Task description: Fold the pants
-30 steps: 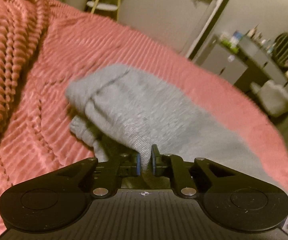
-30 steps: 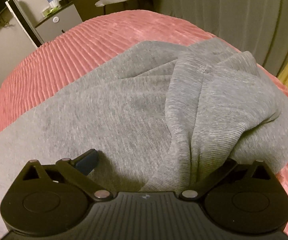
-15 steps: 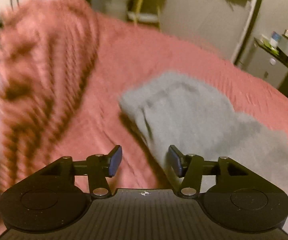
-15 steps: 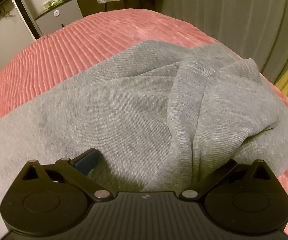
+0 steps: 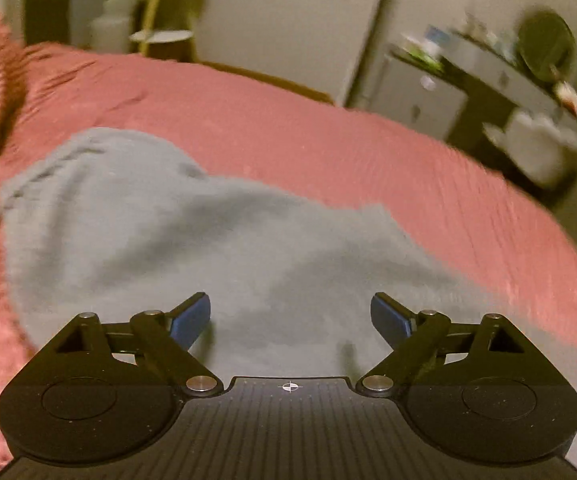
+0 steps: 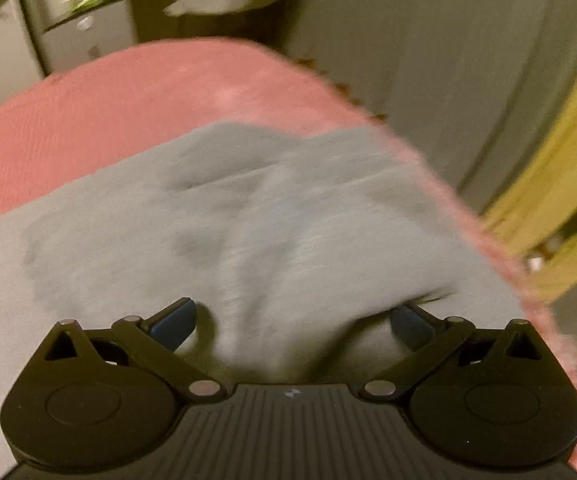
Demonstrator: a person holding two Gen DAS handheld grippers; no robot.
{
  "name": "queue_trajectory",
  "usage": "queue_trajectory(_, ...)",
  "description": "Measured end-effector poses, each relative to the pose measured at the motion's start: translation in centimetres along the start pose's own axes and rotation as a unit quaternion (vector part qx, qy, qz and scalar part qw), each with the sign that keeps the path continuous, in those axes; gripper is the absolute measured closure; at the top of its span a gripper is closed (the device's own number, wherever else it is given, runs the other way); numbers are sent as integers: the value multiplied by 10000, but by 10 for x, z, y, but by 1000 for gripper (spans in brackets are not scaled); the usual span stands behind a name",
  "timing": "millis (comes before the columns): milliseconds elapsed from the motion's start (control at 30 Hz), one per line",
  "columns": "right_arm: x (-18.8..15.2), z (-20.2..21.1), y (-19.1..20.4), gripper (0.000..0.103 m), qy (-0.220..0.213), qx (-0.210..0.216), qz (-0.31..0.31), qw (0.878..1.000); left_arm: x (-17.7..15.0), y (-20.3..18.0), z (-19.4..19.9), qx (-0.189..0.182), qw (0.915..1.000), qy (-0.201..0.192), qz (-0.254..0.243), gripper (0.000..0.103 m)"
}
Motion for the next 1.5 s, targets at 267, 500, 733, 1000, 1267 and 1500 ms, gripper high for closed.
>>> queue_trajectory(267, 43, -21, 2, 24, 63, -173, -136, 9997, -28, -15, -22, 190, 9975, 250, -629, 8)
queue_trajectory(500, 31, -35, 1, 69, 281, -422, -9, 9987, -27, 3, -33, 138, 9981, 599, 74, 8)
queue_trajectory(733, 9, -2, -41, 93, -240, 714, -1472, 9862, -31, -1, -35, 193, 9972, 713, -83, 8)
queue_trajectory(1000, 85, 45, -20, 95, -1232, 1518, -1801, 9640, -28, 2, -30, 127, 9973, 727, 11, 8)
queue_trajectory(1267, 123, 155, -63, 95, -3195, 2480, -2301, 8852, -30, -1, -19, 7, 9982, 602, 73, 8)
queue_trajectory(1500, -22, 7, -136, 95, -1169, 1462, -3455, 9196, -34, -7, -27, 33, 9968, 796, -91, 8)
Point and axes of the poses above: each gripper's, at about its wrist camera, not at the fingertips, and z roughly against the way its jaws point, y to its left, x to its top, the point moved 6 cm from there along -z, roughly the way its jaws point, and after that the axes turned 7 degrees about z, right-handed, at the moved point
